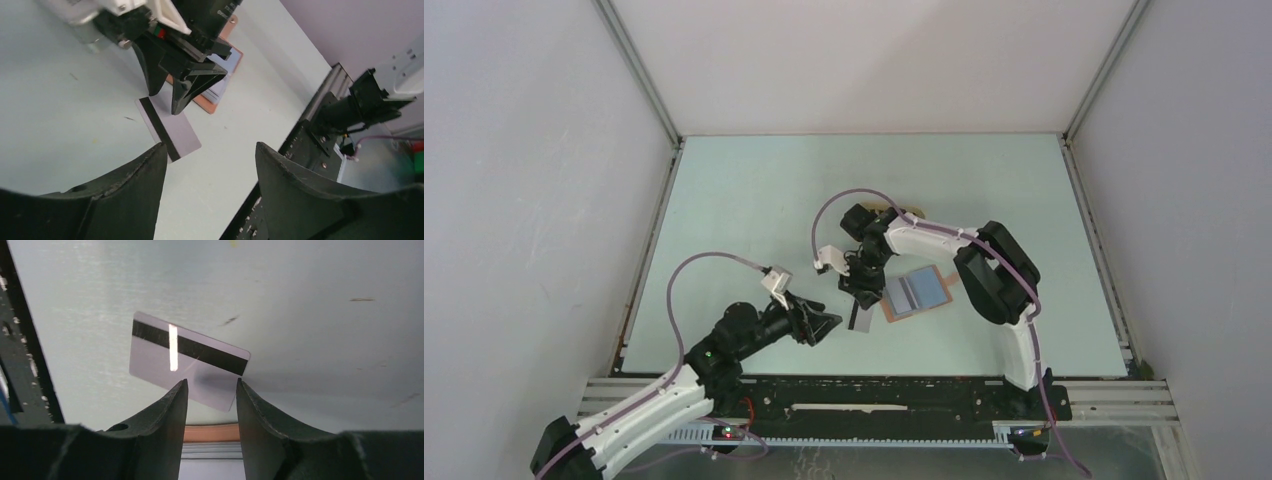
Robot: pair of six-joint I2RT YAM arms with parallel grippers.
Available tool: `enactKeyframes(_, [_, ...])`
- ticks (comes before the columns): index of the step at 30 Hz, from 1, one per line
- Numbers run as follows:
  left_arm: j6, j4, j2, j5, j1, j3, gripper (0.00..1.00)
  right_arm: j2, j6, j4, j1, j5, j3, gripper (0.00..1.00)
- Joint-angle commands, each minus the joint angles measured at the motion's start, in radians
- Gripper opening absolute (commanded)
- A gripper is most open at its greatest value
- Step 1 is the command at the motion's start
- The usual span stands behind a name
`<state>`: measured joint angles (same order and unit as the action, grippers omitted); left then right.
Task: Put the credit cards into the card holder
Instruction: Move the credit card to the center of the board.
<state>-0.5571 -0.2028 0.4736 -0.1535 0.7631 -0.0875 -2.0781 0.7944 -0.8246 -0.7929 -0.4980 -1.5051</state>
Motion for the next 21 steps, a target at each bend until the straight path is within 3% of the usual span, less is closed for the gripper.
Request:
enactKeyframes(1, [0.077,-0.122,-0.039,-0.042,0.067,0.028,0.70,-0.009,-0.077,-0.058,-0.048,0.051,0.078,0.49])
enactKeyframes(11, [0.260,-0.158,0.012,0.200,0.407,0.005,0.69,0.023,-0.127,-0.038,-0.092,0.036,0.135,0.49])
enactKeyframes(16, [0.146,-0.088,0.076,0.311,0.485,-0.027,0.67,0.020,-0.148,-0.020,-0.111,0.007,0.136,0.49])
enactKeyframes(21, [-0.074,0.051,0.036,0.391,0.505,-0.037,0.64,0.016,-0.171,-0.012,-0.116,-0.029,0.119,0.50])
